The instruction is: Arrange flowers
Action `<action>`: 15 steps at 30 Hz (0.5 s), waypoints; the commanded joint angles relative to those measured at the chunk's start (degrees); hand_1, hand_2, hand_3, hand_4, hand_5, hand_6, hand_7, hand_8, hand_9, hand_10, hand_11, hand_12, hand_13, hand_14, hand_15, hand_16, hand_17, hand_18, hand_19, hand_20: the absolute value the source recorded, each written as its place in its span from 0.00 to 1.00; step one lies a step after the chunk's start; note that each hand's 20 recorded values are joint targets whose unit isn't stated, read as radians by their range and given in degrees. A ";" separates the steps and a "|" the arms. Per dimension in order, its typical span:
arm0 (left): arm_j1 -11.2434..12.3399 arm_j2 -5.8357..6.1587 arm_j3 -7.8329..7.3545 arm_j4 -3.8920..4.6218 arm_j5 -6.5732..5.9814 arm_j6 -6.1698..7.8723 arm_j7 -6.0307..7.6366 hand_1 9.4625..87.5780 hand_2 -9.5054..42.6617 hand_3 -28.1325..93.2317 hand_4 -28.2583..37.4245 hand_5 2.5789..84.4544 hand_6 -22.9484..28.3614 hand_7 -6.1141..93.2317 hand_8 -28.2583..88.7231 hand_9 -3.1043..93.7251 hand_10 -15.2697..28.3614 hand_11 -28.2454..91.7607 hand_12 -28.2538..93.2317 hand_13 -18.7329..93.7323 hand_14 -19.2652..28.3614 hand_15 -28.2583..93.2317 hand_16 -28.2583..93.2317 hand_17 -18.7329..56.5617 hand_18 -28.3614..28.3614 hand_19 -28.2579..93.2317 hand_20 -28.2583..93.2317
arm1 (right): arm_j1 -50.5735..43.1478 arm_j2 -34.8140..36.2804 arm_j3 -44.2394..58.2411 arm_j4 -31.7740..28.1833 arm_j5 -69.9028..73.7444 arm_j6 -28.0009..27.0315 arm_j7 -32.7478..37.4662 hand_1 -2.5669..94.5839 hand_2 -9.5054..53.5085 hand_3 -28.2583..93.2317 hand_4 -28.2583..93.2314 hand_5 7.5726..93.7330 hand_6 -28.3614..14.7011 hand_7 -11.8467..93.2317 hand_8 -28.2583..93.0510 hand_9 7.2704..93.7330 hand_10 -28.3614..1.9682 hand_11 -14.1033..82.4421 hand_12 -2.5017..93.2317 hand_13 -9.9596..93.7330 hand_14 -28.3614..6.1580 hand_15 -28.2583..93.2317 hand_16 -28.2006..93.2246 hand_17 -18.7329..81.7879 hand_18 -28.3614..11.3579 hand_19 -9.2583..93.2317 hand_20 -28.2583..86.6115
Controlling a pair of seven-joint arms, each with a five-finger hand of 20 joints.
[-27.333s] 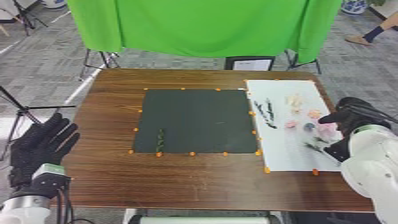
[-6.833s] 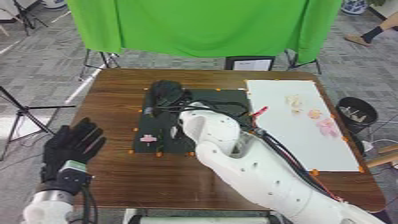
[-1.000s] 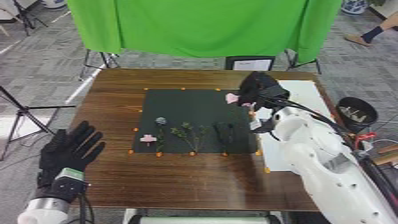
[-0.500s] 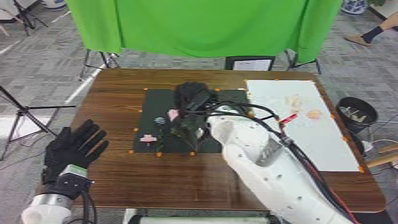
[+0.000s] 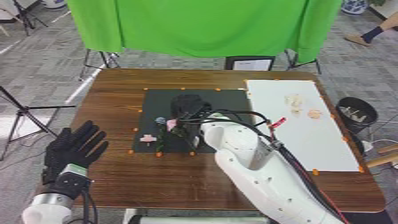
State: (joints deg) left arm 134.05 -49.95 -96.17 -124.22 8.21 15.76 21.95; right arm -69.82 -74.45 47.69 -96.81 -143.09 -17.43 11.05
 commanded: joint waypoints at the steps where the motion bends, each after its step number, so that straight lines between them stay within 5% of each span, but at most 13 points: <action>1: -0.20 -0.12 0.24 -0.07 -1.20 0.81 0.49 0.23 0.53 0.83 0.00 0.54 0.64 0.21 0.17 0.43 0.69 0.42 0.32 0.40 0.74 0.57 0.16 0.15 0.80 0.59 0.33 | -0.63 -0.31 -0.04 -0.10 -1.06 -3.76 1.59 0.62 0.00 0.80 0.00 0.65 0.72 0.32 0.15 0.72 0.65 0.29 0.23 0.74 0.71 0.49 0.58 0.50 0.23 0.84 0.59; 7: -0.03 -0.66 -0.25 -0.16 -0.99 0.35 -0.67 0.23 0.52 0.83 0.00 0.54 0.65 0.22 0.17 0.43 0.69 0.42 0.32 0.40 0.75 0.57 0.16 0.15 0.80 0.59 0.33 | -0.62 -0.15 0.79 -0.78 0.10 -6.14 3.06 0.62 0.00 0.80 0.00 0.57 0.69 0.31 0.11 0.64 0.61 0.30 0.20 0.72 0.69 0.49 0.57 0.50 0.22 0.83 0.58; 13: 0.28 -0.79 -0.35 -0.05 -1.05 0.08 0.34 0.23 0.51 0.83 0.00 0.54 0.64 0.22 0.17 0.43 0.69 0.42 0.32 0.40 0.75 0.57 0.16 0.15 0.80 0.58 0.33 | -1.80 0.81 6.10 -6.82 5.94 -5.85 6.41 0.56 0.00 0.85 0.00 0.48 0.66 0.29 0.11 0.56 0.54 0.28 0.18 0.69 0.62 0.55 0.52 0.49 0.21 0.84 0.58; 15: 0.55 -0.55 -0.28 -0.18 -1.11 0.22 0.63 0.23 0.51 0.83 0.00 0.53 0.64 0.22 0.17 0.43 0.69 0.42 0.32 0.40 0.75 0.57 0.16 0.15 0.80 0.58 0.33 | -0.90 0.87 8.86 -8.01 11.81 -5.11 13.48 0.52 0.00 0.88 0.00 0.45 0.64 0.28 0.12 0.54 0.52 0.27 0.18 0.67 0.57 0.58 0.47 0.48 0.20 0.84 0.58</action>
State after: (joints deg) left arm 133.76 -50.14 -96.12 -124.21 7.42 16.00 22.10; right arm -71.14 -74.32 49.46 -98.77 -140.05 -23.35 15.33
